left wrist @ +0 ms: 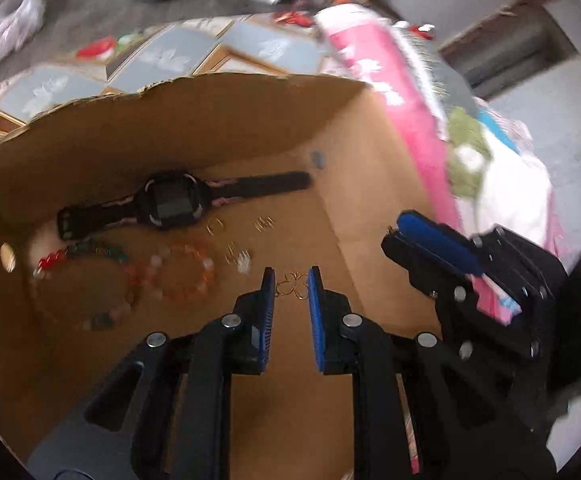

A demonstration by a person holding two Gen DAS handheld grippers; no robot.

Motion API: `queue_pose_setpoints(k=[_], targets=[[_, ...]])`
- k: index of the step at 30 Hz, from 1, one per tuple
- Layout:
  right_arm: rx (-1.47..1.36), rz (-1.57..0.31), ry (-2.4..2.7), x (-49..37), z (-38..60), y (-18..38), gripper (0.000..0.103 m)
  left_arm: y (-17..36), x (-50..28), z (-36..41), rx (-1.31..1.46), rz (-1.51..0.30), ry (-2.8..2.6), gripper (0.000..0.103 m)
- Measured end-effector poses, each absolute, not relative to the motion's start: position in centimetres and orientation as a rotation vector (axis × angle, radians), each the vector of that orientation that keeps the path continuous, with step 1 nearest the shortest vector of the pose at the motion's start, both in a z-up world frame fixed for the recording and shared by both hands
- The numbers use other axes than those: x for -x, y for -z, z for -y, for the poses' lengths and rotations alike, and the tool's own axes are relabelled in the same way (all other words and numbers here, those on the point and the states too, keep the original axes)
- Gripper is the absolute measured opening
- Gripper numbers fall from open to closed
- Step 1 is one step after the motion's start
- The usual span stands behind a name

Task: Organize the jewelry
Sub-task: 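Carry both gold pieces into the box and open both tools, then move the left tool to the gold spring piece and close on it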

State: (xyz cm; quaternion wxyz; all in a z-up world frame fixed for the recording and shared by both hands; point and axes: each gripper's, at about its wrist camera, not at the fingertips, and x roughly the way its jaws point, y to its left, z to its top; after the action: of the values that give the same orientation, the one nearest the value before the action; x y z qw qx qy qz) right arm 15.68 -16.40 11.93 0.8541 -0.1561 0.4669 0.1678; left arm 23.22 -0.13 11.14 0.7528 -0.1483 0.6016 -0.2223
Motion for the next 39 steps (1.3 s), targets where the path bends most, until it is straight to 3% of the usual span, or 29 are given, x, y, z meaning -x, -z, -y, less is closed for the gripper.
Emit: queue_pose_setpoints(k=[14,19,23,28,32,35,39], targets=[[0.431,-1.287,-0.313,-20.4,14.0,-5.7,0.013,-5.9,-28.3,2.3,0.348,-1.449,0.336,0.015],[0.415,-1.324,-0.345,-20.6,13.6,-5.4,0.024,-5.8,-28.2,1.7,0.356,-1.455,0.307,0.019],[0.388,-1.232,-0.35,-19.3,14.0,-7.6,0.03,-8.3,-26.4,1.8,0.303,-1.416,0.335,0.023],[0.201,-0.925,-0.396,-12.8,18.3,-15.9,0.033,-16.4,-19.1,1.0,0.162,-1.175,0.473,0.023],[0.055,-0.776,-0.426,-5.0,22.7,-18.9,0.042,-21.7,-6.3,0.2,-0.043,-0.881,0.619,0.023],[0.018,-0.767,-0.439,0.3,23.9,-17.2,0.042,-19.7,0.3,-0.7,-0.017,-0.905,0.672,0.023],[-0.005,-0.884,-0.458,2.5,22.8,-11.1,0.042,-14.1,2.3,1.0,-0.153,-0.918,0.59,0.024]])
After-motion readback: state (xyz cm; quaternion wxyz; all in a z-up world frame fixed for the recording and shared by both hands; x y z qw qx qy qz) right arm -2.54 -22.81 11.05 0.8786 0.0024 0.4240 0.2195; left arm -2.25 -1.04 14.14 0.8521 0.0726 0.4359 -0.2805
